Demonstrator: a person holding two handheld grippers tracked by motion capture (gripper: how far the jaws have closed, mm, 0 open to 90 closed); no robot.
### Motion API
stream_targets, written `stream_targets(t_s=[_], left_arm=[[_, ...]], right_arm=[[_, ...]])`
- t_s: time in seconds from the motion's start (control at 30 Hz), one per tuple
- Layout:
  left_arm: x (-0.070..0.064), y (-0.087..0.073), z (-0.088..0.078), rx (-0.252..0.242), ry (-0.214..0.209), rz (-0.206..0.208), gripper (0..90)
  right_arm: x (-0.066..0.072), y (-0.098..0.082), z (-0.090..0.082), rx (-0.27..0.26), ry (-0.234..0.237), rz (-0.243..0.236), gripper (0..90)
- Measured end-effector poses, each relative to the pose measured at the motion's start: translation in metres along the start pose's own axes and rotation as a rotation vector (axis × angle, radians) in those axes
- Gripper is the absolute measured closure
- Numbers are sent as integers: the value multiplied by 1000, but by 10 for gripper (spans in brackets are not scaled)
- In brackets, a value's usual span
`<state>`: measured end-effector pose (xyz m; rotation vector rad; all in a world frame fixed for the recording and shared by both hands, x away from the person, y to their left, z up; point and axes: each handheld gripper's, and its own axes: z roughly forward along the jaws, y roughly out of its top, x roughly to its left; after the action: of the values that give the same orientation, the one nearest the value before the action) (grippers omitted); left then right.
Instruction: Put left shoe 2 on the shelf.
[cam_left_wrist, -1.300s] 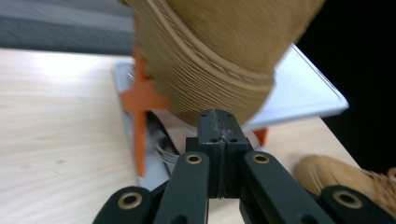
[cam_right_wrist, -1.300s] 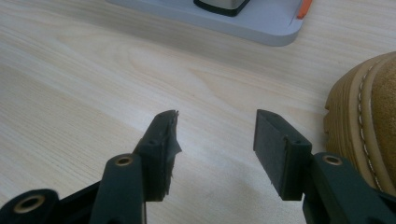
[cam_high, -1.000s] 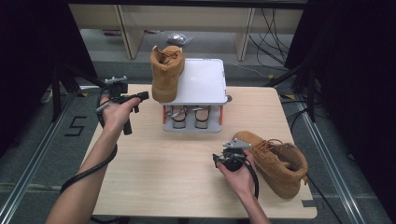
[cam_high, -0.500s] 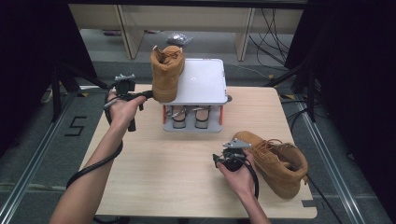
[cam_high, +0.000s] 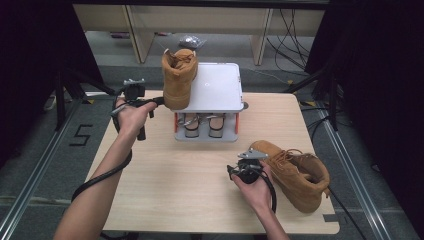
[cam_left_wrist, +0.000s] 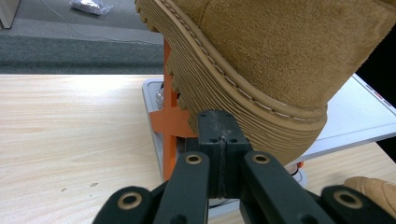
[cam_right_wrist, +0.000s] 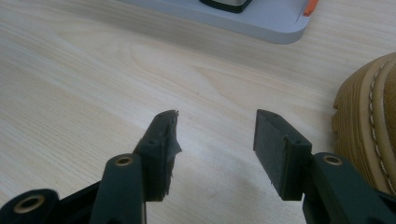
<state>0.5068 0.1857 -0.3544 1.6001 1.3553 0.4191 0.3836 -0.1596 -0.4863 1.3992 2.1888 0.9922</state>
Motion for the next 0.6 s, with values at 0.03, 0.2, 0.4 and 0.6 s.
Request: stream_targets(t_s=[0.03,0.2,0.4,0.6], left_arm=[[0,0,0,2,0,0,895],[0,1,0,8,2,0,896],[1,2,0,13,-8,-14,896],[-6,3,4,20,-39,-20,896]], right_arm=[[0,0,0,-1,-1,0,502],[0,0,0,0,1,4,501],[0,0,0,2,1,-4,502],[0,0,1,3,1,-4,501]])
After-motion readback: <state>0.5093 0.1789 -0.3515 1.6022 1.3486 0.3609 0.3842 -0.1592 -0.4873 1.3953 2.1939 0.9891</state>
